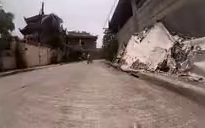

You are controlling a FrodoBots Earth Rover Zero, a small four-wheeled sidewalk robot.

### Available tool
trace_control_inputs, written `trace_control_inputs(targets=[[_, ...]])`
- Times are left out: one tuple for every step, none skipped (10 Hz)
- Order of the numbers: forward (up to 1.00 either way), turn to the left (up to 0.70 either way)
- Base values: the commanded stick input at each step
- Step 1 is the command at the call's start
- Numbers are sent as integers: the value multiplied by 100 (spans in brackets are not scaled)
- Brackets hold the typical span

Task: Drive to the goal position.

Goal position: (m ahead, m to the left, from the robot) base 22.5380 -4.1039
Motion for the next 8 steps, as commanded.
trace_control_inputs(targets=[[70, 0], [70, 7], [70, 25], [70, 35], [70, 35], [70, 35], [70, 0], [70, 0]])
